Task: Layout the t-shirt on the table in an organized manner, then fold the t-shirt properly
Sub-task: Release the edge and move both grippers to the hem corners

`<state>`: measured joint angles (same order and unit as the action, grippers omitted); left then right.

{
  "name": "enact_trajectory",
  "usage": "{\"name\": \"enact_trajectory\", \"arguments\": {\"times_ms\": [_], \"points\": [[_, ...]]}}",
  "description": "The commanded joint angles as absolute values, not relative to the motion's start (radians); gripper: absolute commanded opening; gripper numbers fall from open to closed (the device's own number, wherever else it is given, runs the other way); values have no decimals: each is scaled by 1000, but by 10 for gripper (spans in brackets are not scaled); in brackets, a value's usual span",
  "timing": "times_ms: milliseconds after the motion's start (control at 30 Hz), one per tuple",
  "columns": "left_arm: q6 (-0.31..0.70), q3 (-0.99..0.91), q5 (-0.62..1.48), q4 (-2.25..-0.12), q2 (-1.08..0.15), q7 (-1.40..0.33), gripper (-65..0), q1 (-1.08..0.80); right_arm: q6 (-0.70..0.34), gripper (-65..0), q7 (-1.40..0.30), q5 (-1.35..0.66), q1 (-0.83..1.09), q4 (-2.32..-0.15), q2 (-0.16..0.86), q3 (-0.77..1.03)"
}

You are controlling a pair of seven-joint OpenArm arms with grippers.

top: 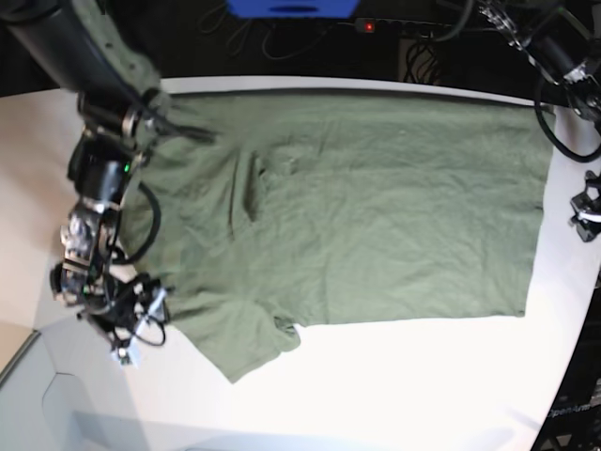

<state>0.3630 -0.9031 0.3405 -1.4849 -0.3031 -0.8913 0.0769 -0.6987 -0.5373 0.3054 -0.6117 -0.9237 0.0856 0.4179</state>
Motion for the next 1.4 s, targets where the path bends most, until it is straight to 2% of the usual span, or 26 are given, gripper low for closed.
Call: {"name": "enact_trajectory", "arguments": {"times_ms": [0,133,333,467,700,867,1000,1167,1233,1367], "points": [[361,-908,352,-1500,-328,-869,-309,87,-698,-302,-472,297,-647,-888,101,418],[361,-909,352,-1497,-348,-863,-309,85,-616,-302,-283,297,-668,-753,127,415],[361,-908,352,-1497,-346,-862,-309,90,-463,-302,-165,297,-682,-602,148,415],[361,-908,352,-1494,-343,-862,-309,91,-453,-302,-84,297,-677,-552,163,414],[361,-908,352,-1368,-349,-860,-309,137,-453,-302,-74,297,-674,-504,162,414],[352,-872,341,-1265,-354,-858,-309,236,-453,-310,-74,297,-674,-458,162,412],[351,-725,240,-1179,-358,-768,-309,326,-453,-392,-79,297,-674,-456,162,412],[349,-570,148,-964,-357,-595,-309,449,-453,-592,-81,297,-673,-456,162,412],[349,-536,131,-829,-357,-532,-309,515,-453,-650,-81,297,-662,-456,162,412],[349,-515,93,-585,-366,-401,-309,624,-453,-648,-82,297,-653,-456,163,410]]}}
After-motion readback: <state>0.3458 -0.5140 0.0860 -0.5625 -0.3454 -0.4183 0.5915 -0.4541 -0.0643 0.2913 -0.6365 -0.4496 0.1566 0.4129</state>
